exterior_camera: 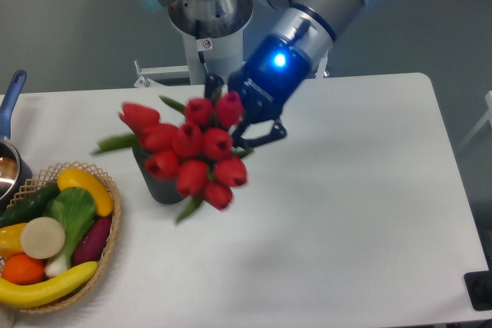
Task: Insert the flowers into the vase
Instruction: 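Carry the tulips over toward the black cylindrical vase, then lower the tulip stems down into the vase opening, then open the gripper to release the tulip stems in the vase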
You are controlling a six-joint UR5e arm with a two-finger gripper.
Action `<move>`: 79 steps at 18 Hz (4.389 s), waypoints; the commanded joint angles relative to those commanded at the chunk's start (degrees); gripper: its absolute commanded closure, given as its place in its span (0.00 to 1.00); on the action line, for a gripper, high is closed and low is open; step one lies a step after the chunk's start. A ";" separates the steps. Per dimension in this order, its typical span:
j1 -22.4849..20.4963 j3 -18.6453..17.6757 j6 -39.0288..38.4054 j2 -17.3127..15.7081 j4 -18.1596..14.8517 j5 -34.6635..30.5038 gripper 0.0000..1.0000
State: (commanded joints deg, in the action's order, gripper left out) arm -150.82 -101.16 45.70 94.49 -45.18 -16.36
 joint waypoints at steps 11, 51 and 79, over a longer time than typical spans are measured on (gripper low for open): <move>1.58 -12.39 8.87 -7.73 0.00 6.60 1.00; 1.50 -26.72 28.73 -4.14 0.09 5.28 0.75; -0.61 -30.15 29.80 -5.36 -0.44 4.58 0.00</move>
State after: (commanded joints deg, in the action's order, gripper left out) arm -151.43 -131.31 75.50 89.12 -45.62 -11.77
